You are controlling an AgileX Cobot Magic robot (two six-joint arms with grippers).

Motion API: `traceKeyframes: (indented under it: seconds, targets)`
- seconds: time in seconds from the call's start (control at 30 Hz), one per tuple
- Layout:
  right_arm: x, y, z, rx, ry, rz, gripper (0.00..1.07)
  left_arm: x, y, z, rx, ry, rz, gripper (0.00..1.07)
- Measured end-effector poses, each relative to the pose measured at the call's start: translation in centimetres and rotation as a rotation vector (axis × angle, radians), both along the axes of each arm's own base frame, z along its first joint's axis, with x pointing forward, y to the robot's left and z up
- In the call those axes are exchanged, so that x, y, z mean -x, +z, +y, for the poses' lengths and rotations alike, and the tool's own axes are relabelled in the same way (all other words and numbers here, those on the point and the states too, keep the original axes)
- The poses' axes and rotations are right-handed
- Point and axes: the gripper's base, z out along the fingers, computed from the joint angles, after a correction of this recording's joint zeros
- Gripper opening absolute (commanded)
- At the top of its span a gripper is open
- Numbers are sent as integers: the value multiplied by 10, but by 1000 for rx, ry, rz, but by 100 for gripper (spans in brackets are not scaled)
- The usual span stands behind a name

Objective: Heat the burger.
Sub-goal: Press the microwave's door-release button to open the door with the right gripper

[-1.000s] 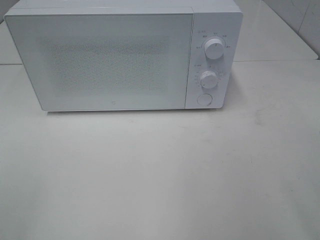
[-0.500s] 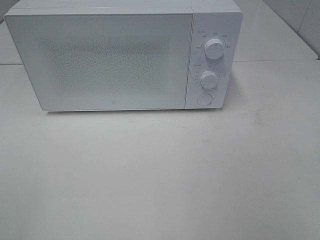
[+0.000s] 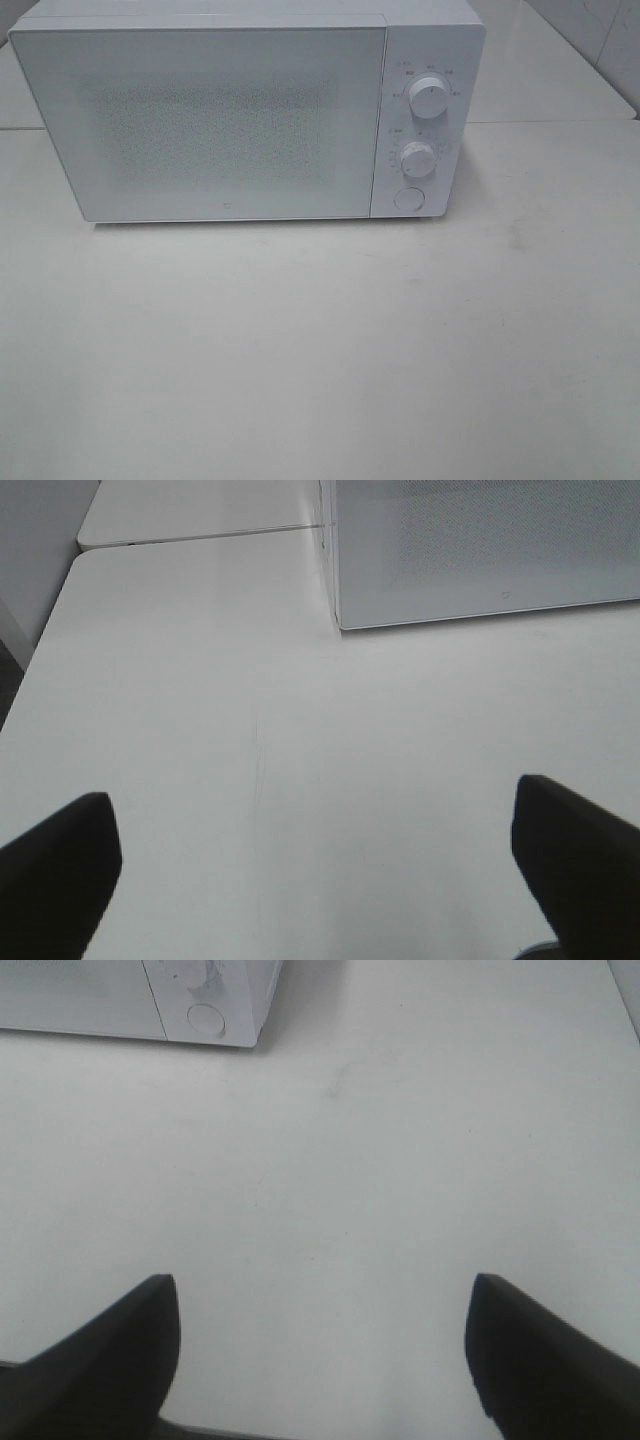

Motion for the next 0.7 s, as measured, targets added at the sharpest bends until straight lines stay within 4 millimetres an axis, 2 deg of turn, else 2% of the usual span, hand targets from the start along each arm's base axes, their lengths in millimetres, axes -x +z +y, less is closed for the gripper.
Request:
traceKeyframes:
  seconds: [0.2, 0.7]
  targets:
    - [0, -6, 0, -7, 1, -57, 77, 0, 0, 0, 0, 0, 0, 101]
    - [0, -6, 0, -7, 1, -61, 77, 0, 0, 0, 0, 0, 0, 101]
